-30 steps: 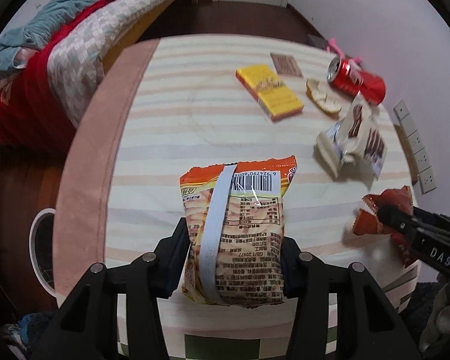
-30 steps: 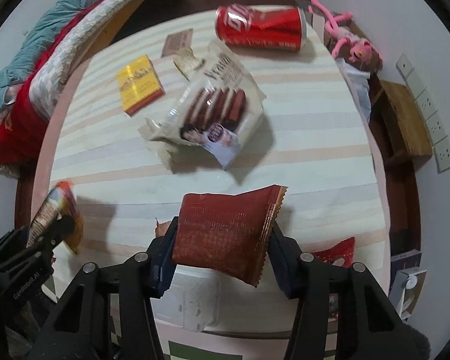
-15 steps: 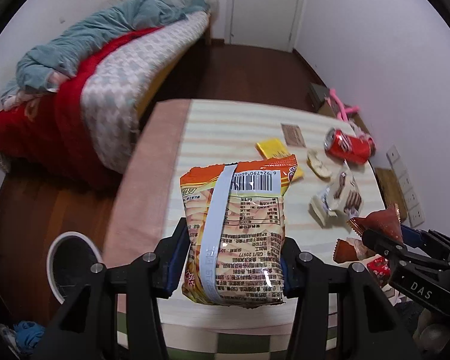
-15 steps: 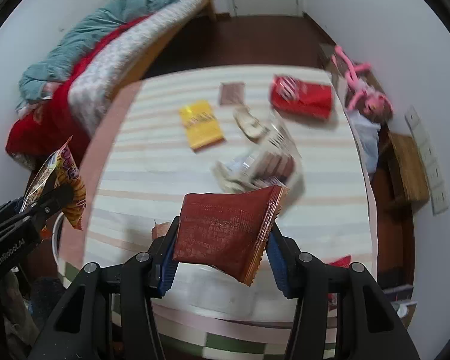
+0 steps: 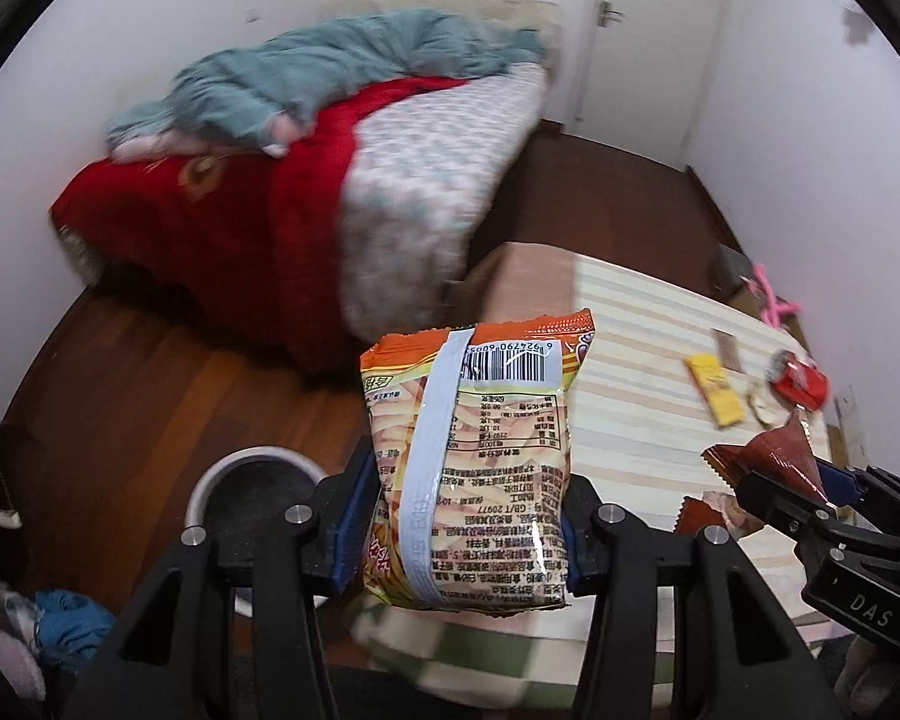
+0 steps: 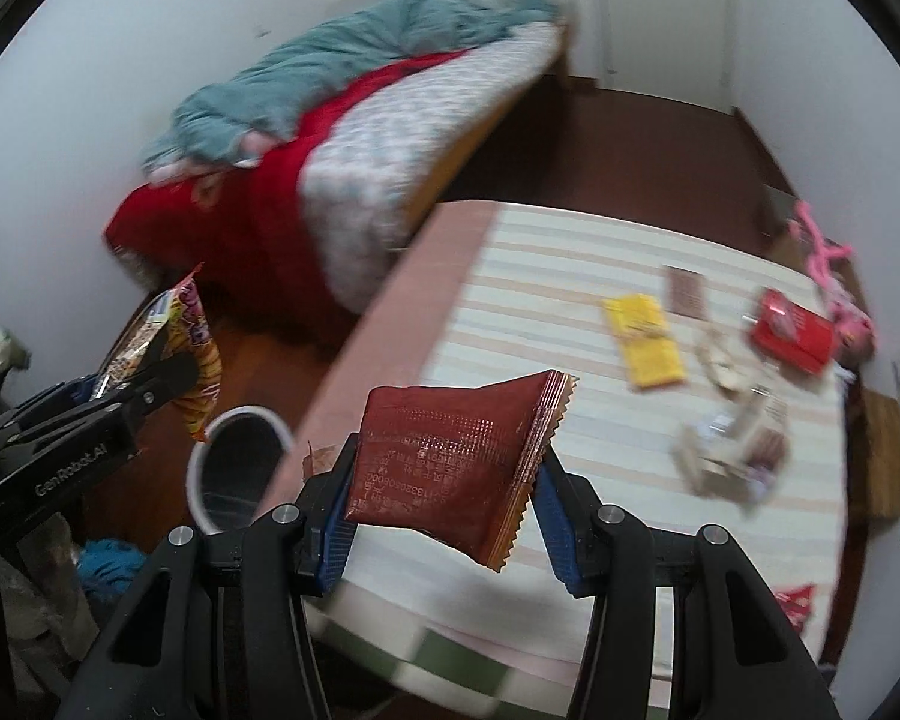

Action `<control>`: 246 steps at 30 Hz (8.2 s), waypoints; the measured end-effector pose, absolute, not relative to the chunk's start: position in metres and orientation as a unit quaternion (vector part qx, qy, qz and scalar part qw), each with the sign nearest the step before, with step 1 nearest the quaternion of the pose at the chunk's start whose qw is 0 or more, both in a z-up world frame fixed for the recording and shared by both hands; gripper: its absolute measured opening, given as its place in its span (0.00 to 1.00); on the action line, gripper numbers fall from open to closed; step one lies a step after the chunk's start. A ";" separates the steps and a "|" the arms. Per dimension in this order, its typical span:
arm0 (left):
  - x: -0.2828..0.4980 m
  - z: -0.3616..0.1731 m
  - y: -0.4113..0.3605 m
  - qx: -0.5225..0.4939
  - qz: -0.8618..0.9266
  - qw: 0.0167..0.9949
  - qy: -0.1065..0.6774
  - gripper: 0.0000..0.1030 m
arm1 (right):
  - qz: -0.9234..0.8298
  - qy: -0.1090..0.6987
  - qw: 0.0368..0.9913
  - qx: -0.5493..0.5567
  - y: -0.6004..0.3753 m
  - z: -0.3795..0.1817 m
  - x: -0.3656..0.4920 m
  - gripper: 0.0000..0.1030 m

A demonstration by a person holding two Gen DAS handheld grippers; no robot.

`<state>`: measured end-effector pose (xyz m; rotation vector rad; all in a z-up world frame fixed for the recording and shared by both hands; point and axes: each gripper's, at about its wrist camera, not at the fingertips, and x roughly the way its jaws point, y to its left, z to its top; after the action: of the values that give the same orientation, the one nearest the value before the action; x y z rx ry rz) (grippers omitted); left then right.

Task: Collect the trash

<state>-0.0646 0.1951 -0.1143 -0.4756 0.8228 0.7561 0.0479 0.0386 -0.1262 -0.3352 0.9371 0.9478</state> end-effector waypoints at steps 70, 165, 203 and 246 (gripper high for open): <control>-0.259 -0.178 0.293 -0.328 0.497 0.687 0.416 0.93 | 0.503 0.495 0.640 -0.303 0.261 -0.221 -0.103 1.00; 0.089 -0.168 0.030 -0.155 0.212 0.843 0.469 0.42 | 0.270 0.557 0.780 -0.093 -0.155 -0.219 0.160 0.32; -0.234 -0.370 0.427 -0.539 0.350 0.605 0.469 0.45 | 0.490 0.641 0.532 -0.257 0.365 -0.370 -0.082 0.32; -0.268 -0.263 0.334 -0.365 0.485 0.646 0.463 0.95 | 0.479 0.520 0.621 -0.339 0.311 -0.311 -0.100 1.00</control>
<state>-0.2683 0.3337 -0.2633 -0.8303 1.0543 1.1040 -0.1000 0.3114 -0.3105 -0.7782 1.1950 1.1020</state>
